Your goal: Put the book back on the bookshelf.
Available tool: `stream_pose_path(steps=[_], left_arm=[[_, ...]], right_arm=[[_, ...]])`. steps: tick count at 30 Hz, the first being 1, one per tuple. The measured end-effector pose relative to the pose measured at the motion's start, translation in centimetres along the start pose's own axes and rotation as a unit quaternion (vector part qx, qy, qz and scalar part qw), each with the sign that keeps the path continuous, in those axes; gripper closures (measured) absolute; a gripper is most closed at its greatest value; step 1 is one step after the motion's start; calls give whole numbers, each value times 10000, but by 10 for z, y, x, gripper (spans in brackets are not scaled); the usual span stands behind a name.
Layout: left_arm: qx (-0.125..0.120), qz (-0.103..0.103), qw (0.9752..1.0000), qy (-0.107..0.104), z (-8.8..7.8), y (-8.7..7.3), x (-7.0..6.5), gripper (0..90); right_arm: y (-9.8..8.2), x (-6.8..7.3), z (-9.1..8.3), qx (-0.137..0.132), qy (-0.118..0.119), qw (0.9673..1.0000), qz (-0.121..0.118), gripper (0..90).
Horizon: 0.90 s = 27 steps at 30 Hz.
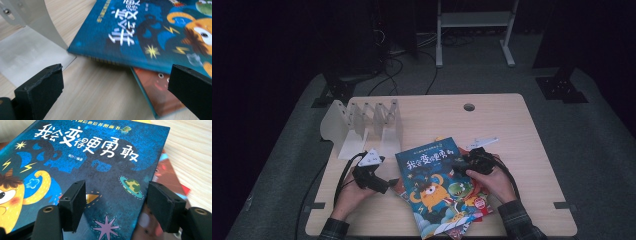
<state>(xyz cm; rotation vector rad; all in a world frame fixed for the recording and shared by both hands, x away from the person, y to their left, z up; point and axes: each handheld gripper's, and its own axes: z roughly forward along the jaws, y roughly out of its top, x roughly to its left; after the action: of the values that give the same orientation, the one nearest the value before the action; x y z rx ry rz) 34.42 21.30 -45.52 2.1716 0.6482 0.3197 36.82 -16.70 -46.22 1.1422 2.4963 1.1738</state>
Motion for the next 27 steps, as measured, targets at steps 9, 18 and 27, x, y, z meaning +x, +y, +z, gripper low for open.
stream_pose_path(steps=[9, 18, 27], left_arm=[[73, -36, 10000, -46, 11, 9, 10, 0], [124, -242, 9991, -325, 23, 5, 20, 0], [162, -233, 9984, -489, 25, 5, 17, 0]], right_arm=[[10, 12, 13, 38, 279, 9992, -275, 310], [12, 15, 16, 32, 340, 9988, -362, 309], [-3, 15, -7, -140, 189, 9984, -519, 330]])
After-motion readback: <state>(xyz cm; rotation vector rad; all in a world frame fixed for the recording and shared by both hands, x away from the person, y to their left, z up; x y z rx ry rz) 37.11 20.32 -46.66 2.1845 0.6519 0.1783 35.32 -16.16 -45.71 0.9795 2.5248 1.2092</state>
